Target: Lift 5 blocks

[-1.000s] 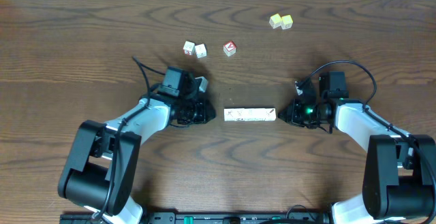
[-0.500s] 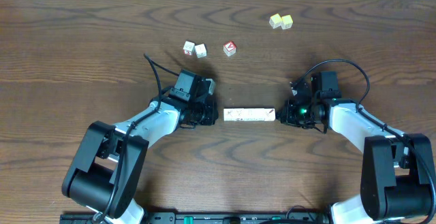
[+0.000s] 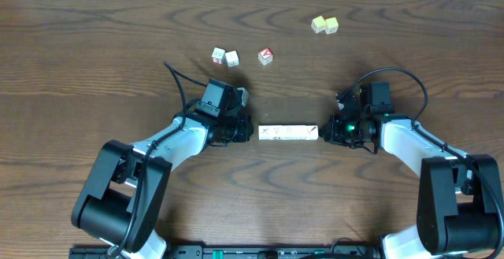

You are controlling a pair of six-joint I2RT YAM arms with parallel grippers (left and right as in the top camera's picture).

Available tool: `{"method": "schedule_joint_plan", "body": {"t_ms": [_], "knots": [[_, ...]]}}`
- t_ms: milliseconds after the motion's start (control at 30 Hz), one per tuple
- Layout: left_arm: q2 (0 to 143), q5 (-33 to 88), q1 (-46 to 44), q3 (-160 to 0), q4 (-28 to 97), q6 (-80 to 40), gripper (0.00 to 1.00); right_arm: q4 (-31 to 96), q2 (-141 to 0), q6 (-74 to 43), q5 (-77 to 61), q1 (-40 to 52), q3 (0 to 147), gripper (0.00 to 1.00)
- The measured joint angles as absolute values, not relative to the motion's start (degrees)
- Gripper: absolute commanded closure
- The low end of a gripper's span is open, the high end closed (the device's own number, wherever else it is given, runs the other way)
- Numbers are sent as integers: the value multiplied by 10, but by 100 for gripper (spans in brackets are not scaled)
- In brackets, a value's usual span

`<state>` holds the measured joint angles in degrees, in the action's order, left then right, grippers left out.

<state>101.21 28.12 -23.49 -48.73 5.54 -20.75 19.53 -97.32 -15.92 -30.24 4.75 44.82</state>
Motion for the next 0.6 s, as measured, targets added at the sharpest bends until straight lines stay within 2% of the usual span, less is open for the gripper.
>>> {"method": "schedule_joint_plan", "body": {"t_ms": [600], "knots": [[1012,295,-256,-487,44,-222,93,192,-973,-159,-302,49,448,99]]}}
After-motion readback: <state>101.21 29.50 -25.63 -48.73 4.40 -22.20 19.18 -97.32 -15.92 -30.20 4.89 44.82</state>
